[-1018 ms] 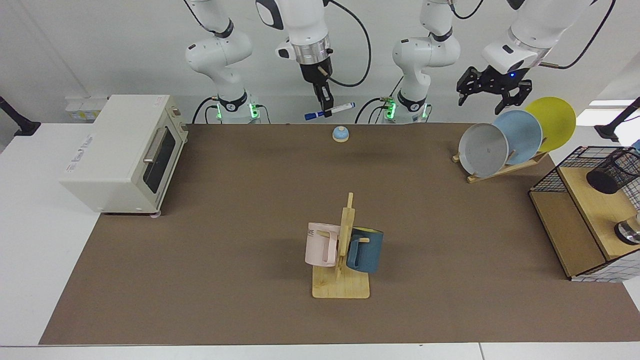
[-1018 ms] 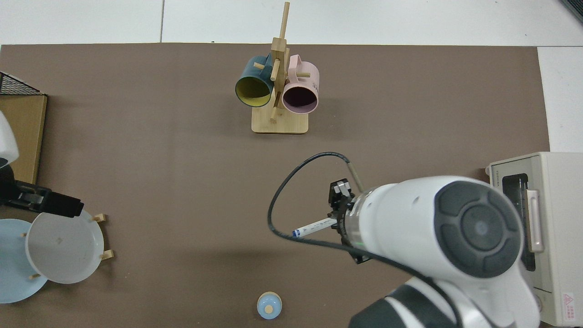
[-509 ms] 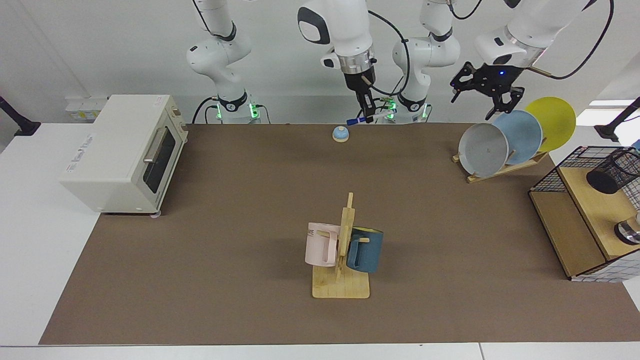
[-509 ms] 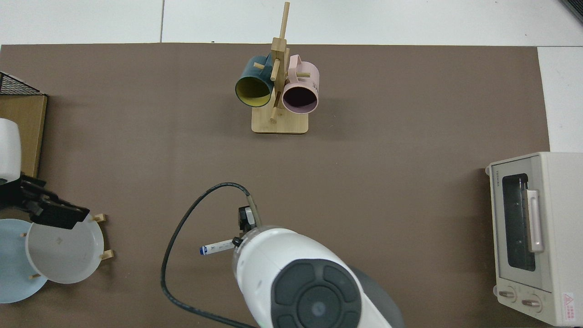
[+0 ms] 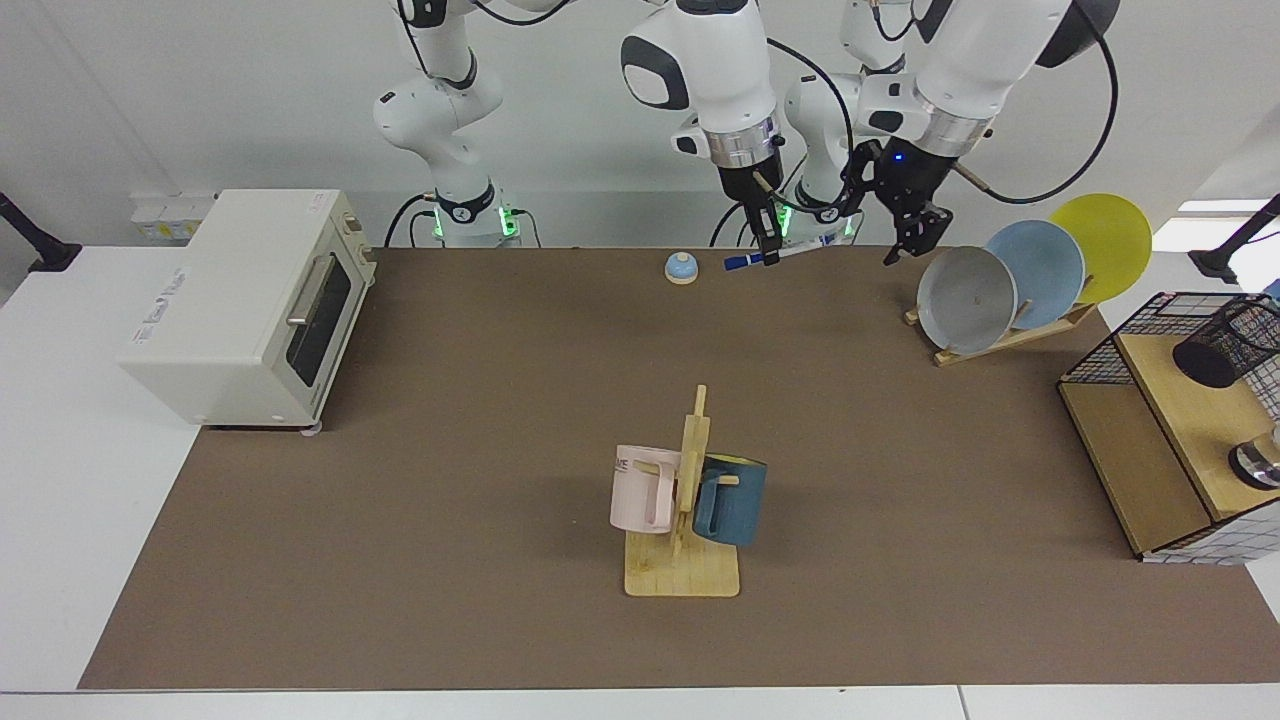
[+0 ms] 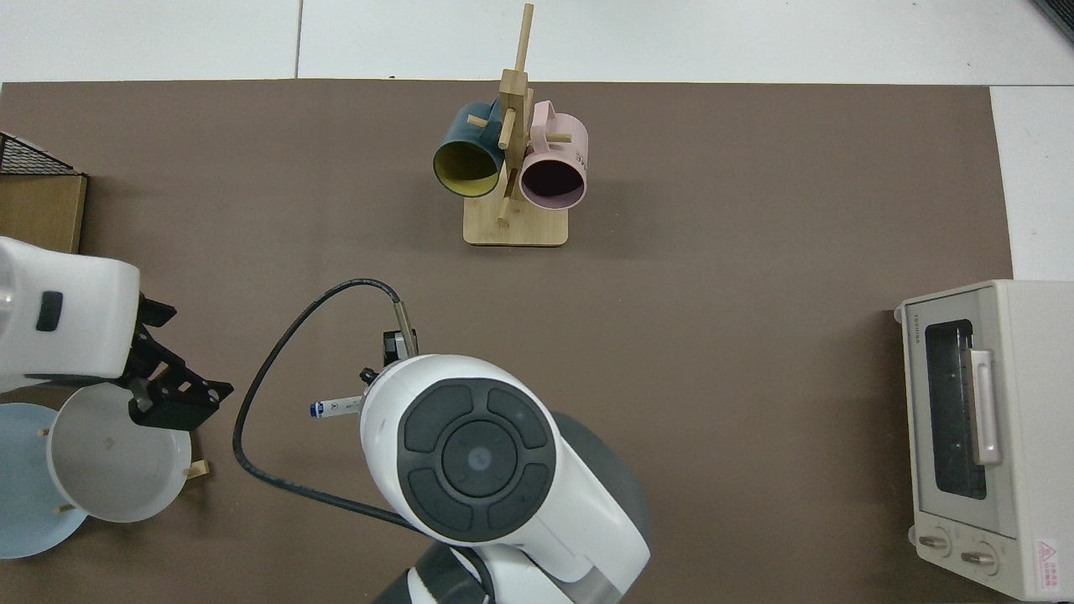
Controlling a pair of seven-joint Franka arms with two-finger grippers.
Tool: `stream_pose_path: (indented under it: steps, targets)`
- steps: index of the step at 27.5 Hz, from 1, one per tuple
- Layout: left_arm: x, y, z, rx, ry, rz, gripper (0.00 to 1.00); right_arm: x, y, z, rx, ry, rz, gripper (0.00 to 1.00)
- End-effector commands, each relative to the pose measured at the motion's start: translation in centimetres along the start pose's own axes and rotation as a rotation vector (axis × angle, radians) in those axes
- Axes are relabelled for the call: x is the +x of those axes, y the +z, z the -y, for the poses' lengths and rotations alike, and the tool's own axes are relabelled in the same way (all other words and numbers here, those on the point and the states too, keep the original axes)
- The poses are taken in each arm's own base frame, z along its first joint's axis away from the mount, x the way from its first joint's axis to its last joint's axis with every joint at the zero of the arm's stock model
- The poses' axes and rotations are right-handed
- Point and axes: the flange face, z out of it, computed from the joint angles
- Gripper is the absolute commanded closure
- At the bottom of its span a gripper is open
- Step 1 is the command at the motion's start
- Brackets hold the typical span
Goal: Put markers into pen holder
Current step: 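Hold the marker with the right gripper while the left gripper grasps it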
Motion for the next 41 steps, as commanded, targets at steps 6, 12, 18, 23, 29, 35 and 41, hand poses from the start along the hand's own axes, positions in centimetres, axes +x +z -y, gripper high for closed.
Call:
stream_pose_path:
  steps: [6,12,18,23,29,35,41]
  targets:
    - [1.4,0.6,-2.0,0.047,0.082,-0.053,0.04,0.3,-0.1,0.9,0.004,0.023,-0.003,1.00]
    - [3.5,3.1,-2.3,-0.013,0.129,-0.077,0.04,0.6,-0.1,1.1,-0.001,0.016,-0.007,1.00]
    - [3.7,4.9,-2.0,-0.030,0.197,-0.085,0.05,1.3,-0.1,1.6,-0.005,0.019,-0.006,1.00]
    - [3.5,5.7,-1.5,-0.026,0.216,-0.121,0.14,1.4,0.0,1.6,-0.015,0.008,-0.002,1.00]
    - [4.2,5.5,-1.7,-0.008,0.222,-0.149,0.42,1.8,0.1,1.9,-0.008,0.016,0.002,1.00]
    - [4.5,5.3,-1.8,-0.026,0.209,-0.182,0.54,2.1,0.3,2.1,-0.005,0.020,0.002,1.00]
    - [4.8,5.5,-1.8,-0.021,0.207,-0.188,0.63,2.1,0.7,2.0,-0.010,0.025,0.006,1.00]
